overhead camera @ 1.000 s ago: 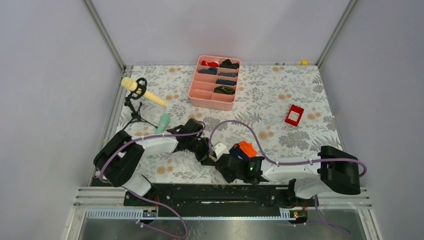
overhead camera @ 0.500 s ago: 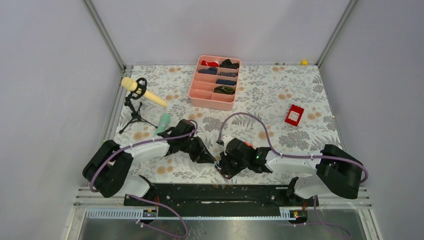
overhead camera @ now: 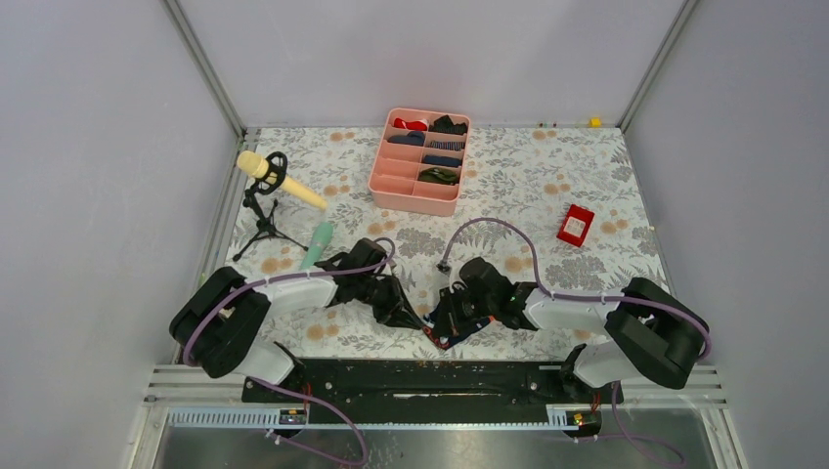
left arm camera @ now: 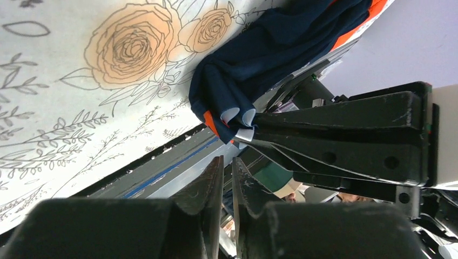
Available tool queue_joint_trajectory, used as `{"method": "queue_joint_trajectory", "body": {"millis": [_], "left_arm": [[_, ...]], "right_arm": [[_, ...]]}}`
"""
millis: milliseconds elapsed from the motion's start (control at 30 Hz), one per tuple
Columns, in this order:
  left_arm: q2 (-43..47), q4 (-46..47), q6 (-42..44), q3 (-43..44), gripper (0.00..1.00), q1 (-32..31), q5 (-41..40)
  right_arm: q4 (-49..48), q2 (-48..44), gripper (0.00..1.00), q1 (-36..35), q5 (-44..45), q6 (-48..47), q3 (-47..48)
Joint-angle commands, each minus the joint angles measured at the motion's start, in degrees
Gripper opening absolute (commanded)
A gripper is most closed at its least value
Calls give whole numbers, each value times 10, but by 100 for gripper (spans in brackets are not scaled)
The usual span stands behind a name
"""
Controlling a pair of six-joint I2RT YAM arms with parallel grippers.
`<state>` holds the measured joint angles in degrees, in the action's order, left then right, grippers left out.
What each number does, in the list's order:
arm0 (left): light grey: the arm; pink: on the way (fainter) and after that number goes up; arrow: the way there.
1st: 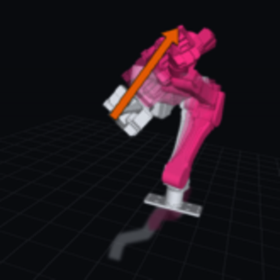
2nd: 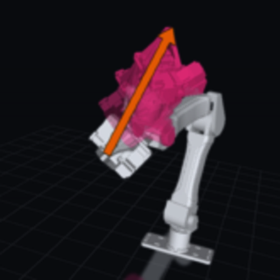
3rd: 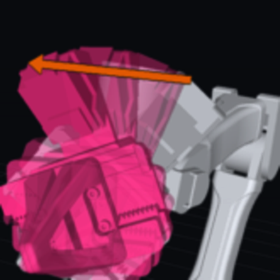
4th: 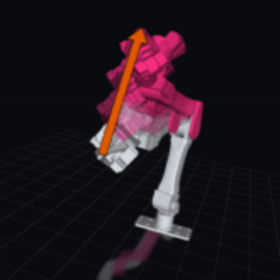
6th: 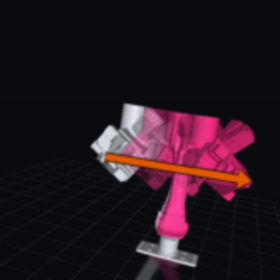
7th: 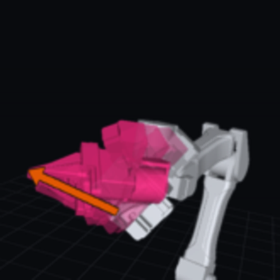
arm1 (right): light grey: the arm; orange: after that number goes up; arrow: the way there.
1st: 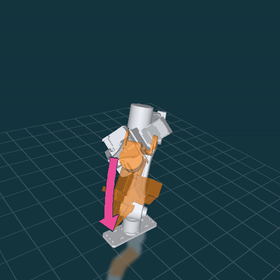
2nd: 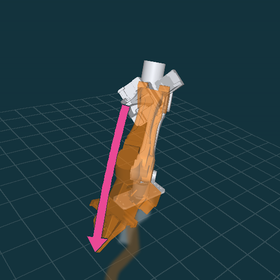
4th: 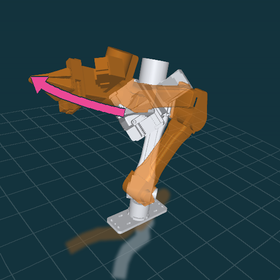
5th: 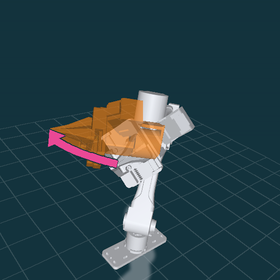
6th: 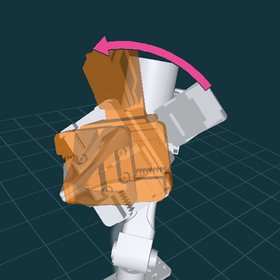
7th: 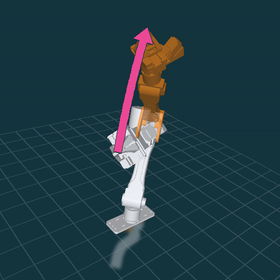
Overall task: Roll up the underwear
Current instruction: Roll the underwear to the center of the board.
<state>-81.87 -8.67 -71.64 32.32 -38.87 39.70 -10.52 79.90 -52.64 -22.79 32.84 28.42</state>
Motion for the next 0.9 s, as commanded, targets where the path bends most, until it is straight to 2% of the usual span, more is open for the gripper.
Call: {"method": "queue_joint_trajectory", "body": {"millis": [0, 233, 533, 867], "left_arm": [[-24, 21, 26, 36, 12, -12, 25], [-55, 20, 32, 73, 12, -21, 23], [-88, 20, 39, 97, 10, -27, 27], [-51, -21, 94, 100, 9, -37, 10]], "right_arm": [[-31, -9, 0, 18, -38, 23, -16], [-51, -5, 0, 42, -64, 32, -35], [-159, 33, 0, 85, -128, 83, -77], [-162, 56, 0, 100, -123, 85, -82]]}}
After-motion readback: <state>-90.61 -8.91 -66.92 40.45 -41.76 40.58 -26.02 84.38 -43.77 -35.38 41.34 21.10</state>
